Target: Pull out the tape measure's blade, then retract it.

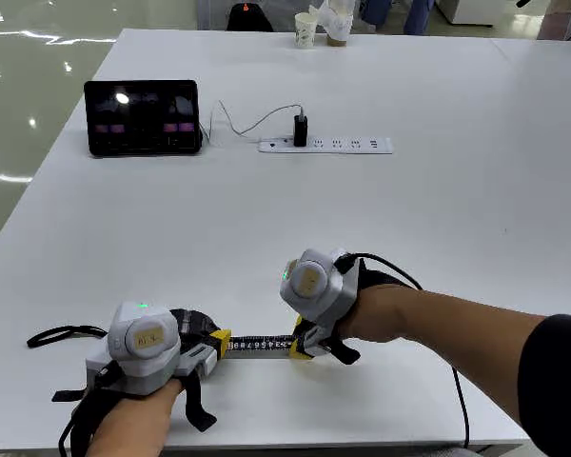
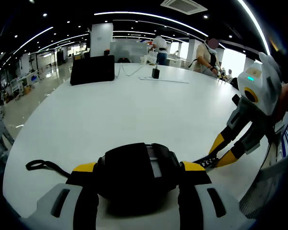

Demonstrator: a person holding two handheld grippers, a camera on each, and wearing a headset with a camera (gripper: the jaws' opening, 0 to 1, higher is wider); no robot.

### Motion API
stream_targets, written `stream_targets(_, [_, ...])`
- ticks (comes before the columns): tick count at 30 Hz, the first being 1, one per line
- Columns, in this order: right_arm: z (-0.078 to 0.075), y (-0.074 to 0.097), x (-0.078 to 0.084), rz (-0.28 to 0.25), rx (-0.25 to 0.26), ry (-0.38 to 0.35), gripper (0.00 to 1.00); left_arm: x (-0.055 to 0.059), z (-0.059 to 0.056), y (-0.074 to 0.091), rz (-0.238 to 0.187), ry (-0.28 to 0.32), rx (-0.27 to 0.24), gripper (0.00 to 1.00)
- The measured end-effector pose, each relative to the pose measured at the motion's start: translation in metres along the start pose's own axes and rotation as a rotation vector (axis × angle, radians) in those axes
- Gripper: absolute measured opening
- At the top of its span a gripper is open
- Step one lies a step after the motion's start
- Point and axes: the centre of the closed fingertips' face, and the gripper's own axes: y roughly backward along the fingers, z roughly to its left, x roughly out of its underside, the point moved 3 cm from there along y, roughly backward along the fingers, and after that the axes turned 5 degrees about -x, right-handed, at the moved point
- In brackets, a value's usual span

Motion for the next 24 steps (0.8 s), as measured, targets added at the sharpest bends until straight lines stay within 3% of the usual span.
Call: stream_targets(24, [0.002,-0.005,-0.010,-0.017,-0.005,0.016,0.11,0.000,0.000,0.000,0.001,0.001,0.001,0.63])
